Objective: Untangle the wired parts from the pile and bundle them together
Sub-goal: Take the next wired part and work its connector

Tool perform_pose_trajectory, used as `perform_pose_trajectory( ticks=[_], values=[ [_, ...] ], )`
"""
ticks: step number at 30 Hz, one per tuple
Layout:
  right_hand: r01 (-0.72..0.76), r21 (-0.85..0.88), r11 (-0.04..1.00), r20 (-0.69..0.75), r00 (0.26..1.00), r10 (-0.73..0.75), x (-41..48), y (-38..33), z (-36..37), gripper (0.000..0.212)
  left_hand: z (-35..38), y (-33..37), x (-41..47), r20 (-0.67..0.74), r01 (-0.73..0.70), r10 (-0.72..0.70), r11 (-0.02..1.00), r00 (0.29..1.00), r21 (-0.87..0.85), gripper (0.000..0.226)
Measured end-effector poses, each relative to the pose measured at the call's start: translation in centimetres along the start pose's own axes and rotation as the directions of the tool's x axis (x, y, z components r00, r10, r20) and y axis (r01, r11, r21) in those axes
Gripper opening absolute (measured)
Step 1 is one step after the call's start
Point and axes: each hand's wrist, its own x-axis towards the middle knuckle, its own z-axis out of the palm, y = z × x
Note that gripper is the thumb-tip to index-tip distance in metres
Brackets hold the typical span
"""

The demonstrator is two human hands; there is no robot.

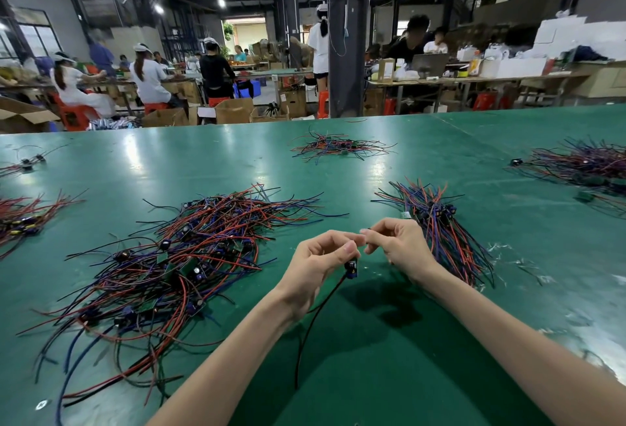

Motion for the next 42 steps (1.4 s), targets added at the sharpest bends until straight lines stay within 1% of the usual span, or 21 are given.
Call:
perform_pose_trajectory(
  ticks=[2, 5, 10, 12, 14, 16, 18, 22, 25, 27, 28, 30, 33, 35, 37, 39, 42],
  values=[
    [-0.018, -0.014, 1.0, 0.054, 0.998, 0.019, -0.2, -0.1, 0.1, 0.02, -0.1, -0.1, 0.0, -0.016, -0.028, 0.028, 0.999, 0.999, 0.023, 0.014],
    [-0.082, 0.009, 0.997, 0.141, 0.987, 0.08, -0.6, -0.1, 0.6, 0.021, -0.4, -0.2, 0.2, -0.029, -0.053, 0.055, 0.997, 0.998, 0.061, 0.011],
    [-0.172, 0.045, 0.984, 0.22, 0.963, 0.158, -0.6, -0.3, 0.7, 0.022, -0.5, -0.4, 0.2, -0.03, -0.073, 0.077, 0.99, 0.997, 0.125, 0.014],
    [-0.182, 0.036, 0.983, 0.251, 0.953, 0.167, -0.5, -0.2, 0.4, 0.023, -0.4, -0.3, 0.2, -0.032, -0.064, 0.069, 0.989, 0.997, 0.13, 0.014],
    [-0.157, 0.019, 0.987, 0.261, 0.954, 0.146, -0.5, 0.0, 0.3, 0.026, -0.3, -0.1, 0.2, -0.015, -0.036, 0.038, 0.995, 0.999, 0.089, 0.012],
    [-0.098, -0.009, 0.995, 0.222, 0.97, 0.098, -0.4, 0.1, 0.2, 0.025, -0.2, 0.1, 0.0, 0.029, 0.019, -0.019, 1.0, 0.999, 0.003, 0.012],
    [-0.058, -0.006, 0.998, 0.118, 0.991, 0.058, -0.1, 0.2, 0.0, 0.021, -0.1, 0.2, 0.0, 0.049, 0.089, -0.087, 0.995, 0.995, -0.043, 0.013],
    [-0.044, 0.105, 0.993, -0.057, 0.997, 0.05, 0.6, -0.2, -0.7, 0.024, 0.3, -0.2, 0.0, 0.026, 0.187, -0.187, 0.982, 0.982, -0.017, 0.012],
    [-0.081, 0.222, 0.972, -0.163, 0.979, 0.119, 1.1, -0.8, -1.5, 0.025, 0.3, -0.7, 0.3, -0.086, 0.192, -0.189, 0.981, 0.978, 0.022, 0.033],
    [-0.121, 0.331, 0.936, -0.176, 0.966, 0.188, 1.3, -1.2, -2.1, 0.024, 0.2, -0.8, 0.5, -0.142, 0.212, -0.209, 0.977, 0.968, 0.01, 0.033],
    [-0.134, 0.381, 0.915, -0.165, 0.964, 0.21, 1.3, -1.4, -2.3, 0.024, 0.2, -0.9, 0.5, -0.14, 0.231, -0.23, 0.973, 0.963, -0.014, 0.03],
    [-0.151, 0.446, 0.882, -0.136, 0.963, 0.234, 1.2, -1.7, -2.3, 0.022, 0.2, -1.0, 0.5, -0.079, 0.28, -0.281, 0.96, 0.956, -0.026, 0.03],
    [-0.197, 0.525, 0.828, -0.069, 0.96, 0.272, 1.1, -2.3, -2.0, 0.016, 0.2, -1.1, 0.3, 0.009, 0.315, -0.316, 0.948, 0.949, 0.057, 0.038],
    [-0.284, 0.605, 0.744, 0.034, 0.942, 0.332, 1.0, -2.6, -1.9, 0.013, 0.1, -1.1, 0.2, 0.032, 0.322, -0.326, 0.942, 0.945, 0.097, 0.038],
    [-0.383, 0.646, 0.661, 0.146, 0.911, 0.385, 0.9, -2.7, -1.8, 0.016, 0.1, -0.8, 0.1, 0.054, 0.337, -0.348, 0.93, 0.936, 0.15, 0.035],
    [-0.426, 0.637, 0.642, 0.192, 0.895, 0.403, 0.8, -2.6, -1.6, 0.018, 0.1, -0.6, -0.1, 0.101, 0.342, -0.367, 0.917, 0.925, 0.203, 0.036],
    [-0.425, 0.607, 0.672, 0.179, 0.897, 0.405, 0.8, -2.3, -1.5, 0.018, 0.1, -0.2, -0.2, 0.162, 0.35, -0.393, 0.905, 0.905, 0.242, 0.039]
  ],
)
